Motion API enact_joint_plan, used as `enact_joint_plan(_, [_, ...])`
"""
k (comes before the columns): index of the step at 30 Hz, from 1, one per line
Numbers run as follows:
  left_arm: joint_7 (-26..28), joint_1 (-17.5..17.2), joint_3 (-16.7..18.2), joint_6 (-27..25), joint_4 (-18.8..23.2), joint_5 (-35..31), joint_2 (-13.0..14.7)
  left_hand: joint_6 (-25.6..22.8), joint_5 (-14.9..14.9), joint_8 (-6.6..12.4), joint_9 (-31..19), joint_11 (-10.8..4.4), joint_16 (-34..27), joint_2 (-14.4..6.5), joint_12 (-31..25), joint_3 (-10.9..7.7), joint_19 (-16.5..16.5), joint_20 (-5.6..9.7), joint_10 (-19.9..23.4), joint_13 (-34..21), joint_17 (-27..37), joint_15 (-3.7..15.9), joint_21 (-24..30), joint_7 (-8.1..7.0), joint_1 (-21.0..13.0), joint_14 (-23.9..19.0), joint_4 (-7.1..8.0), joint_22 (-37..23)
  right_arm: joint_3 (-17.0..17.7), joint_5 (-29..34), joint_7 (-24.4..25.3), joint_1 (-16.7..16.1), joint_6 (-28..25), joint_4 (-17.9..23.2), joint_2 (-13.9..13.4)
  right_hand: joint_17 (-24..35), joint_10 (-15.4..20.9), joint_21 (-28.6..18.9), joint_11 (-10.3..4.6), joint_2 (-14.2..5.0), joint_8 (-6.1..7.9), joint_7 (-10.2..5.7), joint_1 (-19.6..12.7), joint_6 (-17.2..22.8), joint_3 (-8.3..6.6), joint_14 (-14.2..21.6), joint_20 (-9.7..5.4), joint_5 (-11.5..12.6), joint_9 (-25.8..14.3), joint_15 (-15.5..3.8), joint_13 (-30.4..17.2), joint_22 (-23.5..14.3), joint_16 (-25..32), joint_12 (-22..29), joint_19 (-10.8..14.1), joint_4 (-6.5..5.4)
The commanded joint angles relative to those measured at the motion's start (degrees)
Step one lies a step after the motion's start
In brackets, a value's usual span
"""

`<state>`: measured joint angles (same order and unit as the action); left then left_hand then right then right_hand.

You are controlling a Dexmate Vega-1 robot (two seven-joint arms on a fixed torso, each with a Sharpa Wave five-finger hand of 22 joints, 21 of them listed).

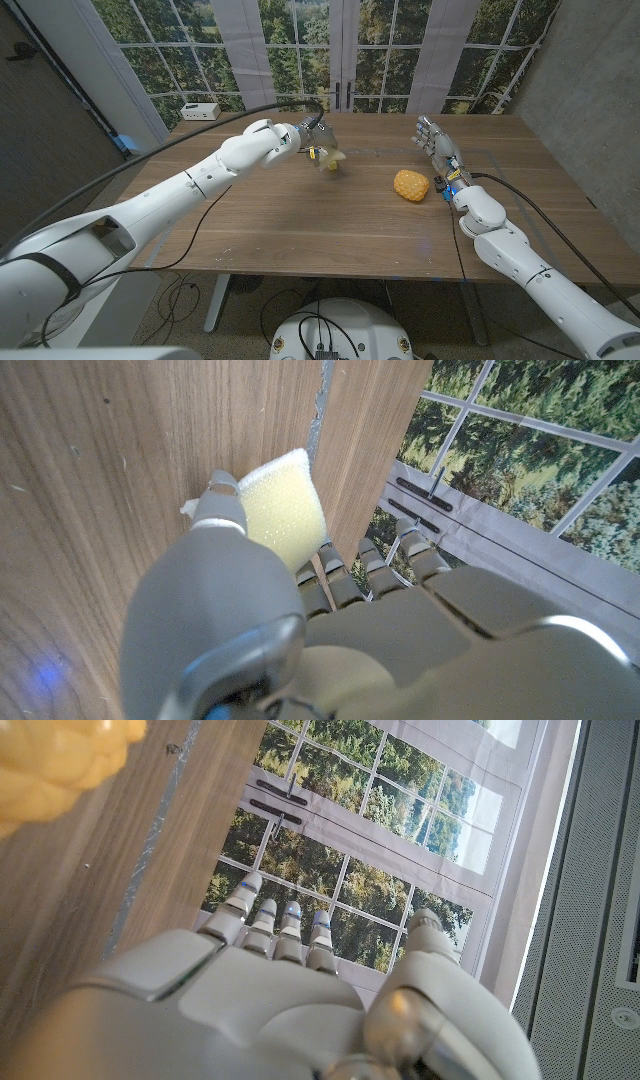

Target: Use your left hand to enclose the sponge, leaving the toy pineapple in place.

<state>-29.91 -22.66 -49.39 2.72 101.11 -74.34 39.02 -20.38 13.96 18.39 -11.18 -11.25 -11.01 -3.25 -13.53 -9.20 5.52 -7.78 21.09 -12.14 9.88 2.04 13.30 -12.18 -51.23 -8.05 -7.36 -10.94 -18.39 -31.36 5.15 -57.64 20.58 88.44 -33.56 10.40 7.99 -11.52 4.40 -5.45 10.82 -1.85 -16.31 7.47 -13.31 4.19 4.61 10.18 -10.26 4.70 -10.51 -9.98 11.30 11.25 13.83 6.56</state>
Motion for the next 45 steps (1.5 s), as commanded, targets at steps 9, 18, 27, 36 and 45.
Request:
enact_joint_plan(9, [1.01,5.86,-5.69,-1.45,-10.16,0.76,-4.71,-0.09,-0.45,-0.38,-0.24,-0.01,0.19,-0.19,0.43,0.49,0.29,-0.18,0.37,-0.12,0.03,3.05,-0.32,-0.1,-0.7,-0.39,0.03,-0.03,-0.15,-0.25,-1.75,1.22,1.51,-1.23,0.13,0.17,0.44,0.01,0.09,-0.11,-0.01,-0.02,-0.12,0.31,-0.26,0.27,0.09,0.13,-0.17,-0.03,-0.32,-0.2,-0.28,-0.09,0.39,0.13])
enact_joint_plan(18, [1.52,7.96,-8.48,-1.92,-13.57,1.29,-6.06,-0.06,-0.58,-0.63,-0.25,-0.04,0.24,-0.2,0.63,0.61,0.32,-0.12,0.36,-0.16,0.03,3.06,-0.38,-0.04,-0.74,-0.38,0.01,-0.03,0.03,-0.23,-2.0,1.48,1.8,-1.68,-0.06,0.18,0.51,0.01,0.12,-0.13,-0.01,-0.01,-0.11,0.31,-0.28,0.28,0.04,0.12,-0.17,-0.06,-0.32,-0.2,-0.27,-0.07,0.39,0.14])
enact_joint_plan(27, [1.33,9.85,-10.55,-1.94,-17.07,3.24,-7.65,-0.08,-0.67,-0.87,-0.28,0.06,0.29,-0.33,0.8,0.69,0.34,-0.2,0.39,-0.2,0.03,3.04,-0.44,0.03,-0.84,-0.37,0.0,-0.04,-0.26,-0.61,-3.0,2.45,2.15,-2.84,0.34,0.19,0.53,0.01,0.16,-0.12,-0.01,-0.01,-0.08,0.32,-0.28,0.31,0.05,0.11,-0.17,-0.03,-0.32,-0.2,-0.26,-0.07,0.41,0.14])
enact_joint_plan(36, [1.76,10.88,-12.26,-2.81,-19.97,4.71,-8.65,-0.19,-0.78,-1.14,-0.32,-0.03,0.31,-0.45,0.94,0.81,0.38,-0.23,0.56,-0.25,0.04,3.02,-0.51,0.07,-0.9,-0.37,0.0,-0.05,-0.65,0.27,-4.0,3.22,2.72,-2.24,-0.2,0.18,0.57,0.01,0.12,-0.14,-0.01,-0.03,-0.12,0.34,-0.32,0.3,0.03,0.12,-0.17,-0.03,-0.32,-0.2,-0.28,-0.06,0.39,0.17])
enact_joint_plan(45, [2.76,12.88,-14.39,-4.22,-25.32,5.92,-11.17,0.05,-0.83,-1.49,-0.35,0.15,0.36,-0.66,1.17,0.85,0.37,-0.35,0.27,-0.29,0.03,2.92,-0.58,0.31,-1.03,-0.31,0.0,-0.06,-0.7,0.83,-4.2,3.2,3.21,-1.66,-0.51,0.17,0.64,-0.01,0.04,-0.09,-0.02,-0.03,-0.13,0.31,-0.32,0.38,0.09,0.1,-0.17,-0.05,-0.31,-0.2,-0.25,-0.05,0.44,0.21])
